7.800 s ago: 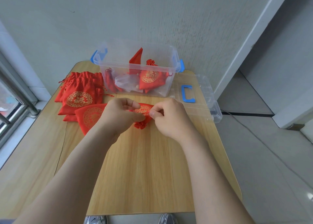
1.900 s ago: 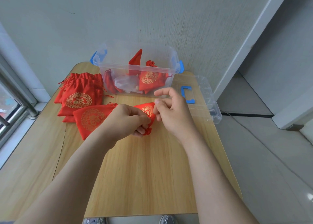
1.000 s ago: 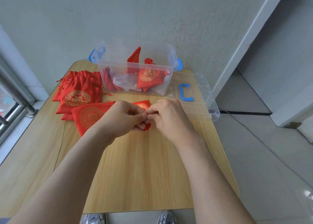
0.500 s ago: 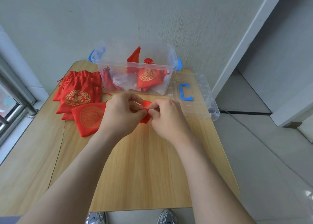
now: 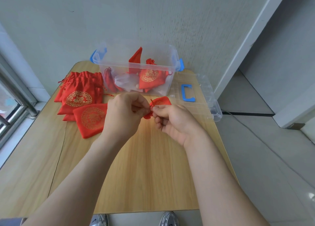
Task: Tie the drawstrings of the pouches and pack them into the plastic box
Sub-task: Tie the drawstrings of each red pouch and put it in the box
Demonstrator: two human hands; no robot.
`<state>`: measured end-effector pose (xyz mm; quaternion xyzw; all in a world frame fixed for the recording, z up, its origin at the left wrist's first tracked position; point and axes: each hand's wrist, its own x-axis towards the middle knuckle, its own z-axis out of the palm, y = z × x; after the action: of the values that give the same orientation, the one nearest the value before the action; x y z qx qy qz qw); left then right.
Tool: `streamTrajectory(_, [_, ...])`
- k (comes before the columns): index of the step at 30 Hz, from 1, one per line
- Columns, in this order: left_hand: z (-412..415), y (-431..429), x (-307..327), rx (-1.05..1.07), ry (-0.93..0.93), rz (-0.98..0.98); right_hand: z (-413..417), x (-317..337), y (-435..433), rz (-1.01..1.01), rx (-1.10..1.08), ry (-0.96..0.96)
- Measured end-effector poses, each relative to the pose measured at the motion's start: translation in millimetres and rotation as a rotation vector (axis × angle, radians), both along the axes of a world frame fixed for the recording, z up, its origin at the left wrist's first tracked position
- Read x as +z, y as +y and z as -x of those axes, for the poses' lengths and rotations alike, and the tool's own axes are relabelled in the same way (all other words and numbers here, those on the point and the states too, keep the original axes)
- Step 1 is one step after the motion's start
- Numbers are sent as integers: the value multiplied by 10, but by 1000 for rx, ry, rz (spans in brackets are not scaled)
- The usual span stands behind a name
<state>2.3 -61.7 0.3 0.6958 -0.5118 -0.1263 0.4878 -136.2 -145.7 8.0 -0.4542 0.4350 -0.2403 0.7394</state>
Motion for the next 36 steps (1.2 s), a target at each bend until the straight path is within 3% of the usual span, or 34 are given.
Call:
streamTrajectory(6, [8,11,5,-86,53,-47,9,-18,-18,-30,-37,24])
streamTrajectory(12, [-38,41,16,-68,-67,-20,1,-14,-1,89,-73,105])
streamTrajectory(18, [8,32,18,-79,-69,-159,-29,-59,12,194,-58,175])
streamTrajectory(21, [-15,4,11,-52,45,-278,-35,-86,-13,240,-92,214])
streamTrajectory(24, [-72,-9,9,71,277,-198,-10,-92,-39,252,-131,240])
streamTrajectory(26, [-93,-4,11,84,324,-168,2,-77,-42,220,-139,211])
streamTrajectory(31, [-99,49,-25,-77,-16,-203,-6,-70,-37,174,-145,184])
streamTrajectory(36, [-133,39,-8,-80,28,-121,-19,-100,-49,221,-144,232])
